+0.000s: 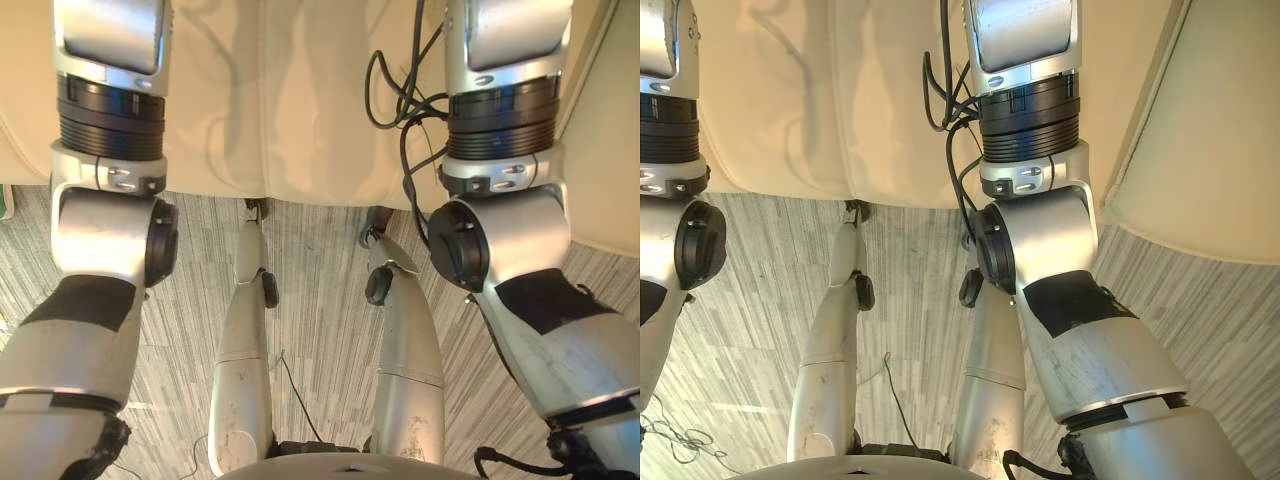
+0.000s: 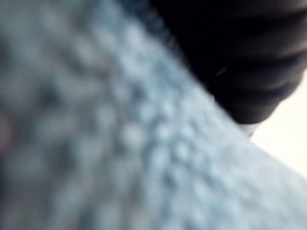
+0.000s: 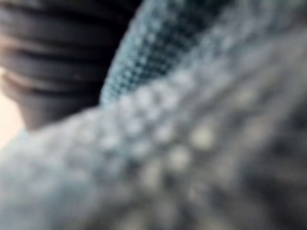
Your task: Pick up cushions and gather them together orderly.
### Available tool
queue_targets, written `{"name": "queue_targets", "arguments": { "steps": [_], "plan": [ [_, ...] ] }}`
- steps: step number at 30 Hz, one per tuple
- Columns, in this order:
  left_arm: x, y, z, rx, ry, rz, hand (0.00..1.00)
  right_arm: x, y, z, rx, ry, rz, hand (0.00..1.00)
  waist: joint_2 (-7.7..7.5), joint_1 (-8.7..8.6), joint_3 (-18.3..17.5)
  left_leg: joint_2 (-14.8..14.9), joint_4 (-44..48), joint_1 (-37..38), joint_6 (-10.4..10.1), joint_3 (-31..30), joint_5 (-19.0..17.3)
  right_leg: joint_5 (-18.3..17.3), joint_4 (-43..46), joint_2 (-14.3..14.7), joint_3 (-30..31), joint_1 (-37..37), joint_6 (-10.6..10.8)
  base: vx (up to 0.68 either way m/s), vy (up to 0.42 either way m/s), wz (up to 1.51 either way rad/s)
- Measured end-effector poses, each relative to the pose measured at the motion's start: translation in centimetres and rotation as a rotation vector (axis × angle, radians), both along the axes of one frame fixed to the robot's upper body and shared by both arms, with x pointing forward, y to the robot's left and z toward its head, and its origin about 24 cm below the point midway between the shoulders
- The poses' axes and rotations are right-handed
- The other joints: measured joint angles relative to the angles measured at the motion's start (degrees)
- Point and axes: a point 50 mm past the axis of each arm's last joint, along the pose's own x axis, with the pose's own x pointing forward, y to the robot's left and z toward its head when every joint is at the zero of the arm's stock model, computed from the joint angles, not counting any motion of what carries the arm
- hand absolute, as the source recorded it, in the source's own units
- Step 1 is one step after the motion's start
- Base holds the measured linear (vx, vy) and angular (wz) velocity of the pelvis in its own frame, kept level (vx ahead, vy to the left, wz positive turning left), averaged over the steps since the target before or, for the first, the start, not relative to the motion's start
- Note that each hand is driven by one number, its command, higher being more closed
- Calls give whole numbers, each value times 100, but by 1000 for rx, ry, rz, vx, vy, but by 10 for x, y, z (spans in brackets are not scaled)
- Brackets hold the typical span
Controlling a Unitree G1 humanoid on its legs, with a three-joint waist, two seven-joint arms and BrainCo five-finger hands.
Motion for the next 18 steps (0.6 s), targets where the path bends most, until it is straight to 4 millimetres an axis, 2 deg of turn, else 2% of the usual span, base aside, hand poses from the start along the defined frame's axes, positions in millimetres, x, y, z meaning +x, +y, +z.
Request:
{"name": "queue_targets", "arguments": {
  "steps": [3, 7, 11, 15, 16, 17, 18],
  "plan": [
    [3, 7, -3, -4, 21, -3, 0, 4, -1, -4, -12, 3, 55, 0, -3, -27, 12, -9, 1, -190, 4, 65, 4, 202, -238, 16, 81, -143, 46, 10, -68, -19],
    [22, 19, -29, -7, 132, -24, 0, 28, -8, -28, -59, 114, 146, 0, -12, -140, 47, -81, 2, -362, 4, 89, 4, 386, -449, 5, 180, -264, 89, 16, -36, -7],
    [27, 29, -46, -28, 159, -66, 0, 36, -10, -41, -75, 139, 231, 0, -20, -207, 137, -136, 3, -357, 42, 151, 36, 446, -476, -24, 300, -297, 115, 31, -39, -3],
    [39, 44, -87, -80, 238, -92, 0, 47, -11, -66, -61, 187, 271, 0, -24, -263, 139, -167, 3, -215, 53, 258, 46, 501, -507, -26, 440, -240, 84, 31, -73, -7],
    [45, 46, -101, -83, 281, -92, 0, 47, -13, -75, -54, 193, 288, 0, -24, -263, 139, -193, 0, -167, -42, 237, -37, 458, -539, -59, 516, -220, 148, 23, -122, 4],
    [51, 51, -122, -96, 344, -88, 0, 45, -17, -87, -44, 184, 309, 0, -30, -305, 143, -202, -4, -90, -520, 287, -676, 544, -623, -23, 641, -143, 223, 21, -126, 12],
    [54, 52, -131, -106, 370, -96, 0, 44, -19, -93, -41, 184, 315, 0, -32, -316, 146, -216, -4, -50, -696, 335, -891, 633, -743, -36, 709, -75, 197, 14, -108, 13]
  ]
}}
